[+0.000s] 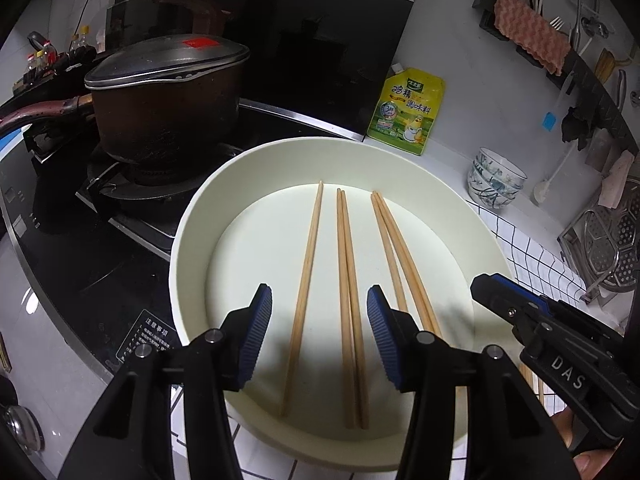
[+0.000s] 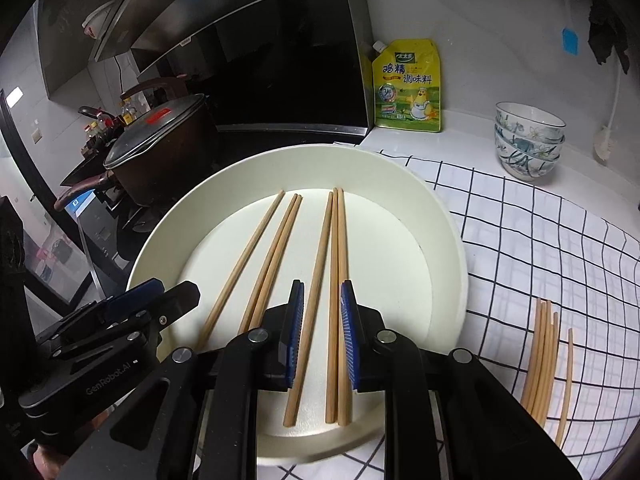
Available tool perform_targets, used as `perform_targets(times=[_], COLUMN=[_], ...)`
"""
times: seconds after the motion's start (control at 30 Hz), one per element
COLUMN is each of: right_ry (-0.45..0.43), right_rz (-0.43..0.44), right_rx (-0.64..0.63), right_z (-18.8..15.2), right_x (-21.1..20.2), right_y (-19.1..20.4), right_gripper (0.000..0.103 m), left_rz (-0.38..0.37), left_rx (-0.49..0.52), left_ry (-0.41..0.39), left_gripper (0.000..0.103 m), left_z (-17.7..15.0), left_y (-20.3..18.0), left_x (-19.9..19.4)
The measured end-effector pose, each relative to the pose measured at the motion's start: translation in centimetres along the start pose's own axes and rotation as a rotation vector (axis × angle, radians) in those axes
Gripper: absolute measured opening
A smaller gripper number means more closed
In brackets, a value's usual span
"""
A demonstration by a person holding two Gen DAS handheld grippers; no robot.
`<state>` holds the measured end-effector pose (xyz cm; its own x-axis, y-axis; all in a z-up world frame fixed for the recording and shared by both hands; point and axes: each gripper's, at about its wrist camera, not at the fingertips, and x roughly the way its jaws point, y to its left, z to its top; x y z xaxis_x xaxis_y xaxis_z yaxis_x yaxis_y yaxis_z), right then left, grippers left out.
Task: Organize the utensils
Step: 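Withdraw both open grippers from the basin back toward the bundle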
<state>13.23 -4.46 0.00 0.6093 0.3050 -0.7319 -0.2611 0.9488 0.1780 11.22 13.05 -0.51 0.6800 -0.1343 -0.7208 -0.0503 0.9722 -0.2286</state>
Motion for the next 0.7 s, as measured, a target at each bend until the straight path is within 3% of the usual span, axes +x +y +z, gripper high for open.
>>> perform_targets(times=[0.2, 0.7], right_ry=[-0.037, -0.118], right_rz=[-0.036, -0.126], right_rx=[0.012, 0.042], right_z=[-1.1, -5.5], right_x=[-2.4, -8.8], right_y=[-0.5, -3.8], right_gripper=[0.02, 0.029], left_rz=[-0.016, -0.049], left_rx=[0.027, 0.075], left_ry=[-0.014, -0.039], left_gripper=[0.058, 0.063], left_z=[-0.8, -3.3], left_y=[-1.0, -3.9], left_x=[-1.5, -4.9])
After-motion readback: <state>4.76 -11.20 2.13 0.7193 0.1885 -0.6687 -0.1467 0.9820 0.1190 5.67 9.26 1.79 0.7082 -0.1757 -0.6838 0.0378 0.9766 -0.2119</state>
